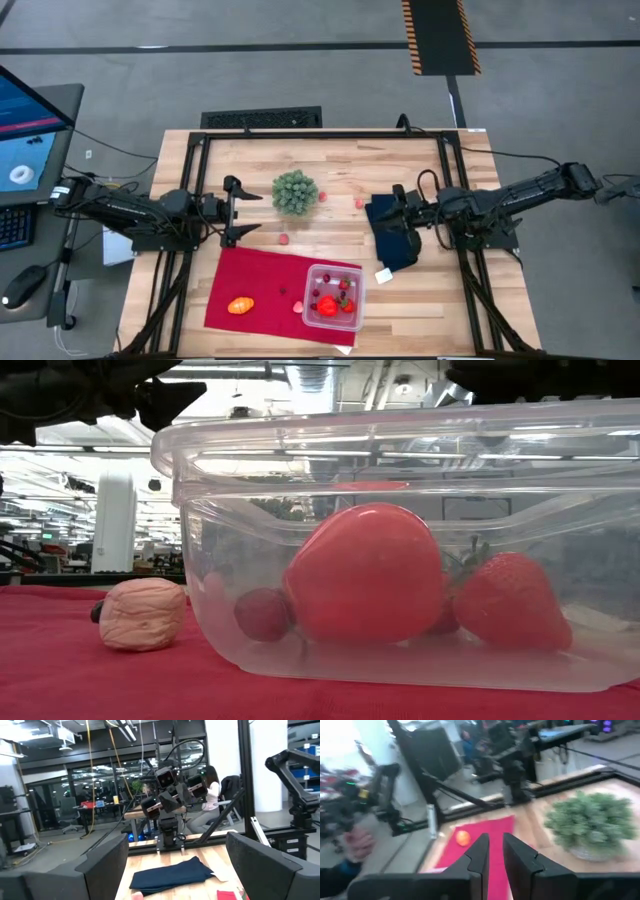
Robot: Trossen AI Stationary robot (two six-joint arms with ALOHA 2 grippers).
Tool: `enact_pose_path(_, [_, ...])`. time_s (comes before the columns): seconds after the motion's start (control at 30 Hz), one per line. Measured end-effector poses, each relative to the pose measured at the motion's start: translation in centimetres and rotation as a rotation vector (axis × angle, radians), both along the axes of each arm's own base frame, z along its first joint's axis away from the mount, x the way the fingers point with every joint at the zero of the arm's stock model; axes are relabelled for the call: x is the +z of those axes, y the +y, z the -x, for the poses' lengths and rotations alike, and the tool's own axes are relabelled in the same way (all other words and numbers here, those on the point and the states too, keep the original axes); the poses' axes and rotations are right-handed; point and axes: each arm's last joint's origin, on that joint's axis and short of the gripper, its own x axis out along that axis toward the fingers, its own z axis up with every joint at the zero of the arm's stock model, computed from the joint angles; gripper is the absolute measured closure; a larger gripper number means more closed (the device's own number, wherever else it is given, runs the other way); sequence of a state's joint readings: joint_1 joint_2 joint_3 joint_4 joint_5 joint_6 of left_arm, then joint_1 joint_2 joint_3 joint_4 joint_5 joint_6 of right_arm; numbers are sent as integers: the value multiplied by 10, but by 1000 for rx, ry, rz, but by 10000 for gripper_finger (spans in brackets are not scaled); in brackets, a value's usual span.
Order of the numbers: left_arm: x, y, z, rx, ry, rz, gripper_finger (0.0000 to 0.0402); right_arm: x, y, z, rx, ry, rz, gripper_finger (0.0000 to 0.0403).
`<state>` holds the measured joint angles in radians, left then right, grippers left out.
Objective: Pick and placing Produce into tupperware
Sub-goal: Put the apricot into the transparent bin
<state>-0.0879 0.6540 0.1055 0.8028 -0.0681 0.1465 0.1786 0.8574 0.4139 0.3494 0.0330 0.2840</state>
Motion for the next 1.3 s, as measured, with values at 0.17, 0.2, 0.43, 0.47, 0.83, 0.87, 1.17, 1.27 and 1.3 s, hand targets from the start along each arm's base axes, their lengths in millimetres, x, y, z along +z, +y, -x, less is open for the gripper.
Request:
enact_pose_path(0.17, [0,0,0,7,1,3,75,3,-14,-2,-212,299,139,326])
enact_pose_path(0.2, [0,0,0,8,2,3,75,4,-17,-3,-263,365,168,325])
enact_pose_path(0.43, [-1,1,0,25,6,7,75,17,-35,-20,-394,551,158,273])
enact_pose_path(0.47, [-1,1,0,25,7,7,75,18,-38,-25,-406,576,148,254])
enact_pose_path(0.83, [-2,1,-1,21,27,22,75,-24,-89,-71,-598,933,-1,57])
enact_pose_path(0.87, [-3,1,-1,21,32,20,75,-28,-91,-76,-597,952,-6,52])
enact_pose_path(1.17, [-3,1,-1,21,34,19,75,-57,-93,-102,-536,1088,-19,65])
enact_pose_path(1.27, [-3,1,-1,21,34,19,75,-66,-90,-107,-518,1122,-11,74])
enact_pose_path(1.3, [-3,1,-1,21,34,20,75,-68,-89,-109,-514,1130,-8,76])
